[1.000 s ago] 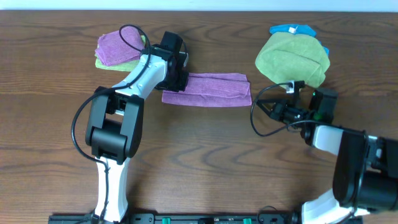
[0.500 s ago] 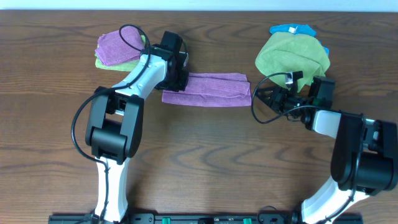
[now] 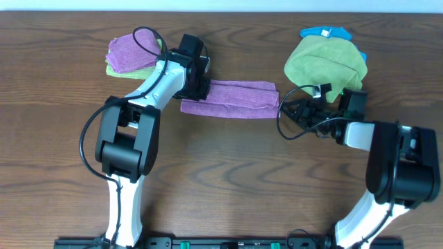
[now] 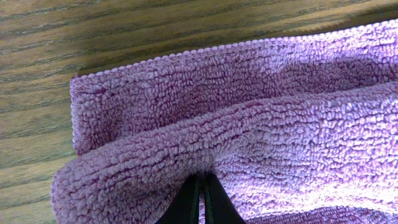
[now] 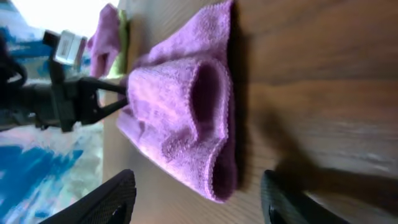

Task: Fold the cloth
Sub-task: 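Move the right gripper to the folded strip's right end and grasp it, then fold the strip's right end leftward toward the left gripper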

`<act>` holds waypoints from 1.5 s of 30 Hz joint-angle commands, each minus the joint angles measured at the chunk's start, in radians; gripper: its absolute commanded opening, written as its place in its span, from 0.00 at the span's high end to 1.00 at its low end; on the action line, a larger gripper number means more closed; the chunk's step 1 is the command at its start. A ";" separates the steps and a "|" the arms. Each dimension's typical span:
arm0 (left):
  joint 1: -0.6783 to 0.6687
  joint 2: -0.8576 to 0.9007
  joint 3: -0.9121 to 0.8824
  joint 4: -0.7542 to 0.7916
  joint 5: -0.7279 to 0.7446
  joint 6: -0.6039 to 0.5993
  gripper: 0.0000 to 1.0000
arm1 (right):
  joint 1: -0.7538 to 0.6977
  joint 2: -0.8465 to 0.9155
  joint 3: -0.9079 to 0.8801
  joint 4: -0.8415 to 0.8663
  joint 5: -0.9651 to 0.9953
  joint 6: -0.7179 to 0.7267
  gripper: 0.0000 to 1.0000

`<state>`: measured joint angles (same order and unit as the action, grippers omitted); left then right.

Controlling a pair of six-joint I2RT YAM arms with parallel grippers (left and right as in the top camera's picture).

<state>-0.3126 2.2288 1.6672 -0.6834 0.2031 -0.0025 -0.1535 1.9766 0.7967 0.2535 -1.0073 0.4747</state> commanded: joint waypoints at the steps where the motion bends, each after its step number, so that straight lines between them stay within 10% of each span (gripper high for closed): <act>1: -0.002 -0.025 -0.010 0.000 0.008 0.000 0.94 | 0.010 0.037 0.008 -0.002 0.021 -0.019 0.35; 17: -0.002 -0.025 -0.010 0.000 0.008 -0.001 0.94 | 0.090 0.120 0.074 -0.003 0.122 -0.019 0.37; 26: -0.002 -0.025 -0.010 0.003 0.008 -0.001 0.94 | 0.113 0.120 0.088 0.001 0.158 -0.020 0.61; 33: -0.002 -0.025 -0.010 0.003 0.008 -0.001 0.94 | 0.140 0.120 0.133 0.009 0.174 -0.020 0.97; 45: -0.002 -0.025 -0.010 0.003 0.008 0.000 0.94 | 0.142 0.116 0.273 -0.133 0.143 -0.024 0.99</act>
<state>-0.3126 2.2292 1.6672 -0.6796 0.2035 -0.0025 -0.0177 2.0754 1.0443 0.1383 -0.8532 0.4629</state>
